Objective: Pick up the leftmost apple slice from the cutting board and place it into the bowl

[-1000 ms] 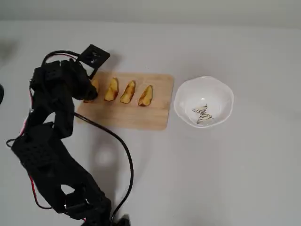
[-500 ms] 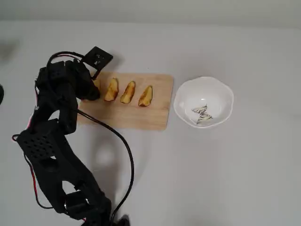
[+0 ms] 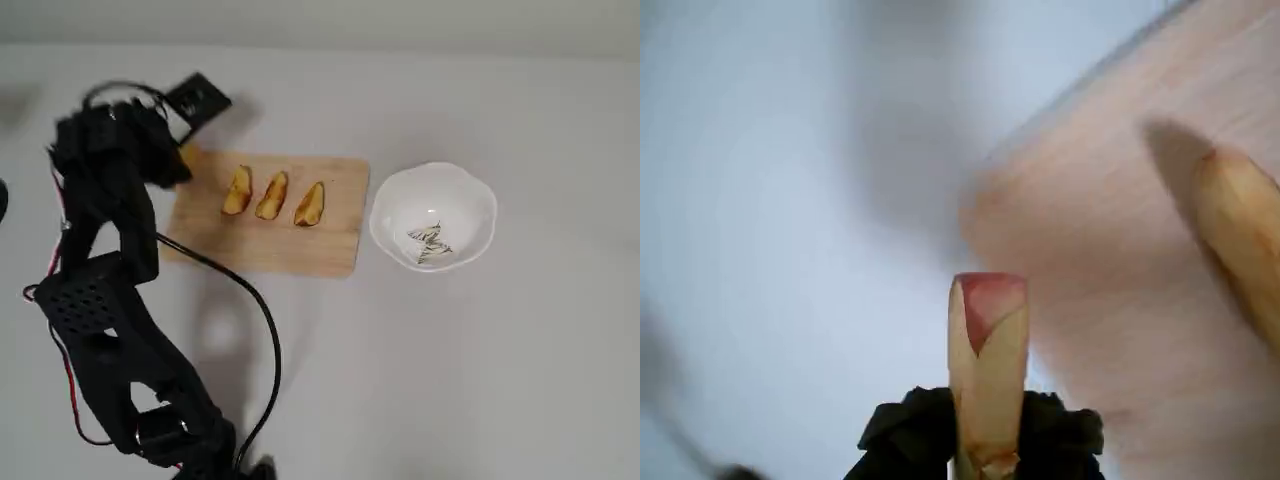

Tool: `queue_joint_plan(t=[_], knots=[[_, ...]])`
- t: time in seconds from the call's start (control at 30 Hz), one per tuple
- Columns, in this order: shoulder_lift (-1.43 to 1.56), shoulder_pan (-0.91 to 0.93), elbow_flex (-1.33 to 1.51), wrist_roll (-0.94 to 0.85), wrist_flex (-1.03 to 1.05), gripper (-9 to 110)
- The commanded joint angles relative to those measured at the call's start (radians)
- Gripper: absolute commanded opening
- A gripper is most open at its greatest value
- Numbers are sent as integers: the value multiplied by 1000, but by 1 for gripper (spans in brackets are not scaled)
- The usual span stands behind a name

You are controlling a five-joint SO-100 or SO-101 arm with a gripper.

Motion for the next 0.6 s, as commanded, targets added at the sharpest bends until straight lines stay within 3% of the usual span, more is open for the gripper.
queue_joint_plan(t=[0.0,0.07,0.3,0.57], knots=[[-141,49,-630,133,319,0],[-183,109,-772,181,390,0],[-213,454,-773,411,472,0],[-327,788,-773,517,509,0]])
